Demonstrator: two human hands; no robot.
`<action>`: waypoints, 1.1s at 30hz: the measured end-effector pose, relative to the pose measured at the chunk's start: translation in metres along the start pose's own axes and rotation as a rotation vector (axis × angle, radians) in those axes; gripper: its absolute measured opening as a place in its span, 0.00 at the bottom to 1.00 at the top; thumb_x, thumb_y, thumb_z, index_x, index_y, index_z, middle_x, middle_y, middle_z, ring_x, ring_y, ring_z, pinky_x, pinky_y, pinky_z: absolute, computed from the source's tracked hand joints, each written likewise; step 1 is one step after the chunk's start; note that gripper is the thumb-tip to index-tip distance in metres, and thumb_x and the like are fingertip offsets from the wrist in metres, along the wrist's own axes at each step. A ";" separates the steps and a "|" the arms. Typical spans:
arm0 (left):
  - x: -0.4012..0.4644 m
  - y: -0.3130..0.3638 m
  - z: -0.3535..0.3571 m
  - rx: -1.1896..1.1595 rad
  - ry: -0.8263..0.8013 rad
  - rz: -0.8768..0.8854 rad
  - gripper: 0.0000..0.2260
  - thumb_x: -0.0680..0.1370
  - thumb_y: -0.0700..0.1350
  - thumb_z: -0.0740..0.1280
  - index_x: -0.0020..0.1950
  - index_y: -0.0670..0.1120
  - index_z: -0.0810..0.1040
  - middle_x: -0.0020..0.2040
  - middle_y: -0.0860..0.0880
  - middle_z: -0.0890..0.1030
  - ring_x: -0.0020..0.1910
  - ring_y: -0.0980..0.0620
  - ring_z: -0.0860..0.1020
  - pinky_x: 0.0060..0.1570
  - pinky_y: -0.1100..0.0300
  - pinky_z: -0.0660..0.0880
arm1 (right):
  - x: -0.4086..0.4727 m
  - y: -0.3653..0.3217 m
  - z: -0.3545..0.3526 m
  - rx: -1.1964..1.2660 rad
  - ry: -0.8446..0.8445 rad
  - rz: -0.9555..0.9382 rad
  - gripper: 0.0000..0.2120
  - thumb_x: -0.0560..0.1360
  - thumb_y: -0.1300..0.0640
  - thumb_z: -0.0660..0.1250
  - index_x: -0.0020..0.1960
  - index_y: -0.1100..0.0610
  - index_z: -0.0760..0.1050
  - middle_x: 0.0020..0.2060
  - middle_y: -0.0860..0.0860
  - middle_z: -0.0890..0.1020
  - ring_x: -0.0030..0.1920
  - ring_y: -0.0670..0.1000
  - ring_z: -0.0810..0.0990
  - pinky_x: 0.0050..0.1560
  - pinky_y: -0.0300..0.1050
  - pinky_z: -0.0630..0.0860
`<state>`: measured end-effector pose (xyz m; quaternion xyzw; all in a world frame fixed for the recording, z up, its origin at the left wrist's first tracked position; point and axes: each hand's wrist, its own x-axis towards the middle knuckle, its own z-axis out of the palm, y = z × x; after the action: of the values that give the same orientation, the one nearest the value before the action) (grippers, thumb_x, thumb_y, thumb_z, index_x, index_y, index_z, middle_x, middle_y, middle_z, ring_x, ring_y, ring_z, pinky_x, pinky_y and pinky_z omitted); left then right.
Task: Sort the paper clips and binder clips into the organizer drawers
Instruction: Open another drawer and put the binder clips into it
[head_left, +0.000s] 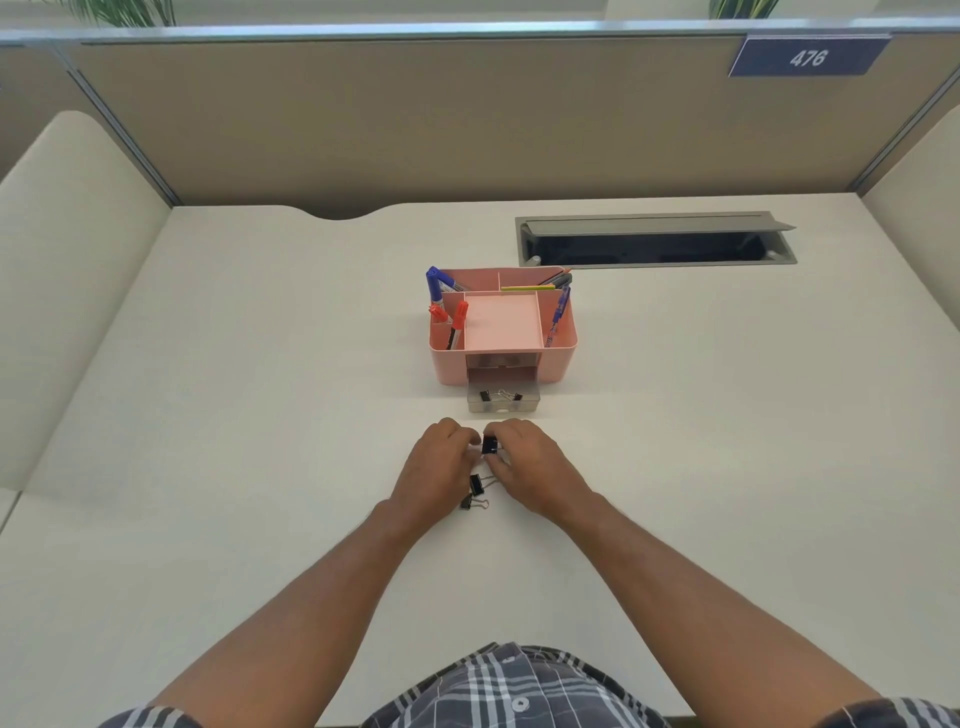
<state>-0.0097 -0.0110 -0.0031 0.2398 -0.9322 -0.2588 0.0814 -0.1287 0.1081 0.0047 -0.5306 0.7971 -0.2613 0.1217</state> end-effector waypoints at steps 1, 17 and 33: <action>0.000 0.001 -0.002 -0.015 0.025 0.003 0.06 0.79 0.41 0.65 0.54 0.43 0.79 0.50 0.46 0.78 0.51 0.46 0.74 0.49 0.55 0.72 | 0.000 0.000 -0.004 0.005 0.026 -0.018 0.07 0.76 0.60 0.66 0.54 0.58 0.75 0.47 0.53 0.80 0.50 0.55 0.75 0.49 0.44 0.71; 0.052 0.023 -0.027 -0.076 0.300 -0.063 0.04 0.79 0.41 0.65 0.51 0.44 0.79 0.47 0.48 0.79 0.46 0.51 0.75 0.45 0.55 0.77 | 0.040 0.008 -0.046 0.132 0.293 0.148 0.11 0.76 0.59 0.68 0.58 0.56 0.76 0.50 0.50 0.79 0.49 0.47 0.77 0.50 0.40 0.77; 0.062 0.020 -0.012 -0.112 0.279 -0.166 0.08 0.78 0.38 0.64 0.55 0.47 0.77 0.50 0.49 0.80 0.47 0.51 0.77 0.46 0.57 0.77 | 0.049 0.005 -0.038 -0.042 0.234 0.076 0.12 0.74 0.71 0.62 0.53 0.63 0.79 0.45 0.57 0.81 0.47 0.57 0.76 0.45 0.48 0.76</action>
<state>-0.0682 -0.0316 0.0189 0.3447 -0.8728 -0.2806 0.2015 -0.1704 0.0757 0.0373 -0.4685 0.8306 -0.2999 0.0264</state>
